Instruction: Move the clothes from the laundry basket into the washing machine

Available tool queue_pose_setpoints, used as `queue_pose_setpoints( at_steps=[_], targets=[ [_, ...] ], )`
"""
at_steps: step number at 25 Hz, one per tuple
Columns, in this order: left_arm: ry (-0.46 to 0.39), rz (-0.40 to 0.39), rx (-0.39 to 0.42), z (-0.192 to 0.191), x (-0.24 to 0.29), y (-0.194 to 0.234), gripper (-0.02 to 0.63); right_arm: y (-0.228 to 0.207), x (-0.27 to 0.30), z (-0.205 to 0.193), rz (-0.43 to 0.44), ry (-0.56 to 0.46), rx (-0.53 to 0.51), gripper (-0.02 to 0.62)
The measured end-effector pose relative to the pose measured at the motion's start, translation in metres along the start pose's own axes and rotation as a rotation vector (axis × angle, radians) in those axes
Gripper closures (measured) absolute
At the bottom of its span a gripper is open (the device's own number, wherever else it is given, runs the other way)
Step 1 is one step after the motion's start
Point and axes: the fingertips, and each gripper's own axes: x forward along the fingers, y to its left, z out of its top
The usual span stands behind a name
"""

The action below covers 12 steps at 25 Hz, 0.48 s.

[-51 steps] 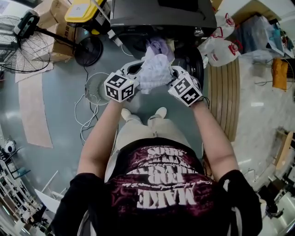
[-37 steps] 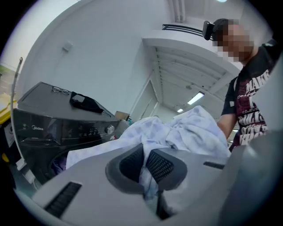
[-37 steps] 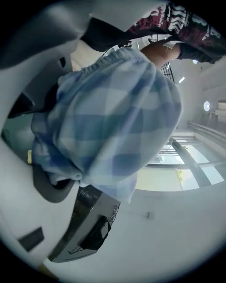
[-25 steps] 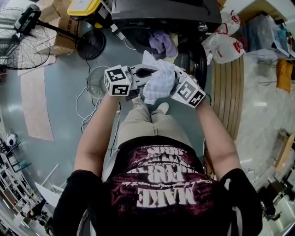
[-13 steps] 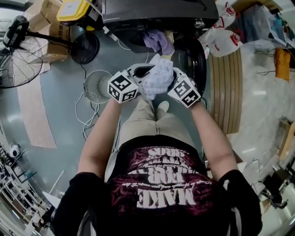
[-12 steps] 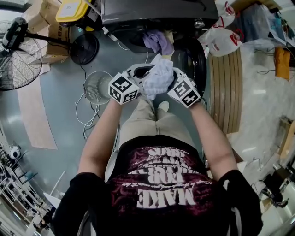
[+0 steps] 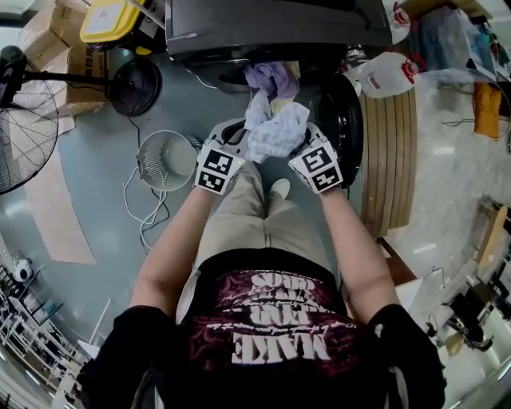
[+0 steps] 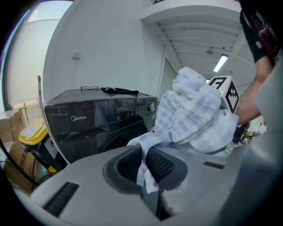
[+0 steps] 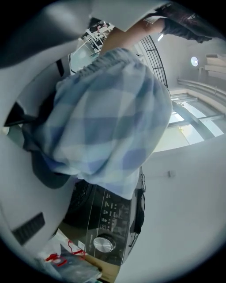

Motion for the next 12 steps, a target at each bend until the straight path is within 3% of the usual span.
queue_pose_setpoints(
  at_steps=[12],
  targets=[
    [-0.055,-0.013,0.053,-0.005,0.072,0.030,0.595,-0.042,0.055,-0.027,-0.020,0.006,0.104,0.474]
  ],
)
